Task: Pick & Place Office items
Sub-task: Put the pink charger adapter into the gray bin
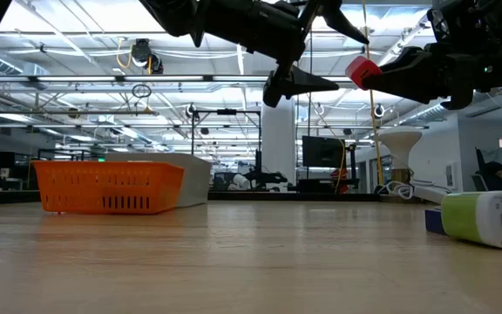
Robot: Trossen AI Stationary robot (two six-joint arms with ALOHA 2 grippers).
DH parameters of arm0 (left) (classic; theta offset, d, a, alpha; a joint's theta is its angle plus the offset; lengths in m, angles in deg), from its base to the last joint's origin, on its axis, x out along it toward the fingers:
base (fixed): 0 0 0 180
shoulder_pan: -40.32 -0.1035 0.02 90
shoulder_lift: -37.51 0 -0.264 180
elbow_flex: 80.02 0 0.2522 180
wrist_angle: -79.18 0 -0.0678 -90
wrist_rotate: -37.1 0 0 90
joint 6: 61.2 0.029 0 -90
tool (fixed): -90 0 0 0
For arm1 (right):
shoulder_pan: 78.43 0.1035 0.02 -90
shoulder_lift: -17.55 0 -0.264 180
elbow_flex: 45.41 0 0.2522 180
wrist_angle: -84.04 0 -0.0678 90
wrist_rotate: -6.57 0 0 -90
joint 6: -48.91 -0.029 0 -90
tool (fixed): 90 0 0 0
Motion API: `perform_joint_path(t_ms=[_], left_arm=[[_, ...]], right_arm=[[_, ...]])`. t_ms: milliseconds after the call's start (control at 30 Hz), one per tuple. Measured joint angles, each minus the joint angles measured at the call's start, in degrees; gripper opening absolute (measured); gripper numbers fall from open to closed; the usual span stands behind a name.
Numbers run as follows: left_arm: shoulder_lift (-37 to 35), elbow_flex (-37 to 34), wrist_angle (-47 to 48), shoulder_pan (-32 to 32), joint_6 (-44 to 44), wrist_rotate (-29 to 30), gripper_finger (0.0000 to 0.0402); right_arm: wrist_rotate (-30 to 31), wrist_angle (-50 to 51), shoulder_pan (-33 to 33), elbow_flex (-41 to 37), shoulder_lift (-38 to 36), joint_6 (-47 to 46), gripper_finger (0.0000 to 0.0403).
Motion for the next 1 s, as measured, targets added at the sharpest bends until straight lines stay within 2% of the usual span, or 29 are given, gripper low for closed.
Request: perform_joint_path(t_ms=[300,433,633,1000], left_arm=[[3.93,0.00,-5.07,-0.46,-3.46,-0.20,0.0347],[3.65,0.00,-5.86,-1.37,-4.01,-0.73,0.0347],[3.72,0.00,-8.06,-2.03,-4.27,-4.59,0.0347],[3.74,-0.02,-7.51,-1.84,-4.63,-6.13,0.0344]], right_arm=[[0.00,-0.17,0.04,0.04,0.00,-0.20,0.0175],[-0.02,0.17,0.25,0.04,0.00,-0.41,0.0177],[-0.07,0.20,0.28,0.04,0.00,-0.32,0.0177],[-0.06,0.20,0.27,0.04,0.00,-0.24,0.0177]])
